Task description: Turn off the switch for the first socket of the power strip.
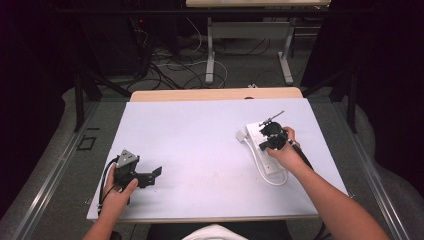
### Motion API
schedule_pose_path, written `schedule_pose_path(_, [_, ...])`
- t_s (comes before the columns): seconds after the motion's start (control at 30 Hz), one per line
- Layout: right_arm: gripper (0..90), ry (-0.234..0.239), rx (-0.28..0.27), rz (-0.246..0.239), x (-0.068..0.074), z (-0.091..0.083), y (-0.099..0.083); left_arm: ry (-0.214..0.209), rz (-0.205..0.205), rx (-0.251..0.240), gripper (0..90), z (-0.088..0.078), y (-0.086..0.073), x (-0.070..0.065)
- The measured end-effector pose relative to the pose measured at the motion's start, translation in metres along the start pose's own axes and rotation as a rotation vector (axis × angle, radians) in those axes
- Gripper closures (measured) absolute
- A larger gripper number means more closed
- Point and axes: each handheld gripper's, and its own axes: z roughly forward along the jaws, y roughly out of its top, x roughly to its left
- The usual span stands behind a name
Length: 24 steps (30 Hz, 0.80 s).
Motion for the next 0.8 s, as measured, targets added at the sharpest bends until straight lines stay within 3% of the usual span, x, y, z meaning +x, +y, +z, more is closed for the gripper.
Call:
schedule_pose_path(0.37, [90.0, 0.017, -0.027, -0.005, -0.0013, 0.0014, -0.0016, -0.002, -0.008, -0.001, 0.2, 0.0003, -0.0001, -0.0004])
schedule_pose_path(0.5, [90.0, 0.01, -0.005, -0.017, -0.0022, 0.0024, -0.0016, 0.004, -0.009, -0.01, 0.2, 0.0013, -0.0004, -0.0003])
schedule_pose_path(0.6, [90.0, 0.011, -0.035, -0.001, -0.0014, 0.0042, -0.0021, 0.004, -0.002, -0.007, 0.2, 0.0015, -0.0002, 0.0002])
schedule_pose_path(0.8, [90.0, 0.017, -0.04, -0.002, -0.0014, 0.0046, -0.0019, -0.004, -0.009, 0.001, 0.2, 0.0024, 0.0005, 0.0003])
